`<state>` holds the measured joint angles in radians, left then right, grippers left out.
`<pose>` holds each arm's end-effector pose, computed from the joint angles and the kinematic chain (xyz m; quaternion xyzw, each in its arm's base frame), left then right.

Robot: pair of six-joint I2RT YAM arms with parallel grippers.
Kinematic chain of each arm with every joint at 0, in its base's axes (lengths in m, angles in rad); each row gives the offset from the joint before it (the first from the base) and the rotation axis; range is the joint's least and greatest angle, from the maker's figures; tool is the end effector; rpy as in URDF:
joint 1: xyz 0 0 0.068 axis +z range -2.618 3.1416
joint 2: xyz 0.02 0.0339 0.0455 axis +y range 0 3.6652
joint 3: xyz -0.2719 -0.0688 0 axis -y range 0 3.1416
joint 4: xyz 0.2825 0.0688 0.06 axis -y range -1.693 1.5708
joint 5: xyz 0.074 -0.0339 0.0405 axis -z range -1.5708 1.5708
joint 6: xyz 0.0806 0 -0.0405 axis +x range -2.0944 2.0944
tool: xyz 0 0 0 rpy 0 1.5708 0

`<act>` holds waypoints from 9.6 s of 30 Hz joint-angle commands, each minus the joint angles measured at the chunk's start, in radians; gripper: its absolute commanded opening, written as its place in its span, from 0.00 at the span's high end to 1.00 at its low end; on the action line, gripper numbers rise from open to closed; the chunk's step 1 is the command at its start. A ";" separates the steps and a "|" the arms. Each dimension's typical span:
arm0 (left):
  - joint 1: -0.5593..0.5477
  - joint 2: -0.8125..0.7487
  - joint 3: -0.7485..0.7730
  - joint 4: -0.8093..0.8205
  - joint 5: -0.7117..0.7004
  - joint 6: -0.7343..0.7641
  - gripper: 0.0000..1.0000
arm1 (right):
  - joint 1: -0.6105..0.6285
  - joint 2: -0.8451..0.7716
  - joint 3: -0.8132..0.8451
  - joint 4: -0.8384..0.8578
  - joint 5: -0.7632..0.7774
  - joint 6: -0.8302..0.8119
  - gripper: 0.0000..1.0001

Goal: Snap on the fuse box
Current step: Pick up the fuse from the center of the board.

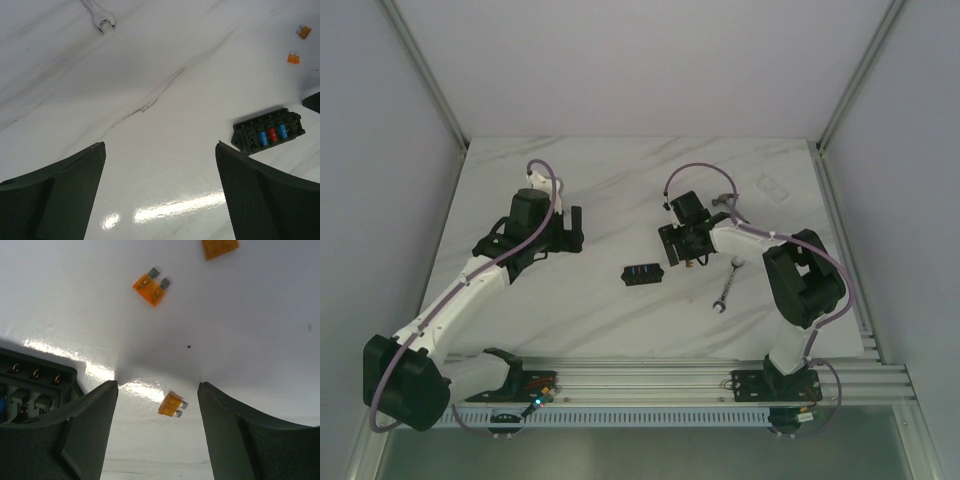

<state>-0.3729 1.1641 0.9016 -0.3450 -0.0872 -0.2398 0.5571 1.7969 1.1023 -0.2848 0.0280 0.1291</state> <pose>0.3076 -0.1128 0.2598 0.0387 0.8848 -0.1027 0.4529 0.3599 0.2215 0.1154 -0.1991 0.9356 0.0854 0.2789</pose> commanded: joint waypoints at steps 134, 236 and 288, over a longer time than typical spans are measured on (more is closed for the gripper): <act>-0.102 -0.058 -0.172 0.321 0.164 -0.242 0.00 | -0.020 -0.124 -0.012 -0.109 0.019 0.087 0.73; -0.319 -0.016 -0.349 0.938 0.521 -0.035 1.00 | -0.014 -0.682 -0.142 0.220 -0.621 -0.009 0.38; -0.294 -0.007 -0.206 0.954 0.878 -0.088 1.00 | -0.047 -0.587 -0.012 0.033 -1.089 -0.351 0.61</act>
<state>-0.6624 1.1545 0.6674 0.5613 0.7601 -0.3283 0.5102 1.2072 1.0637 -0.2390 -1.0248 -0.2073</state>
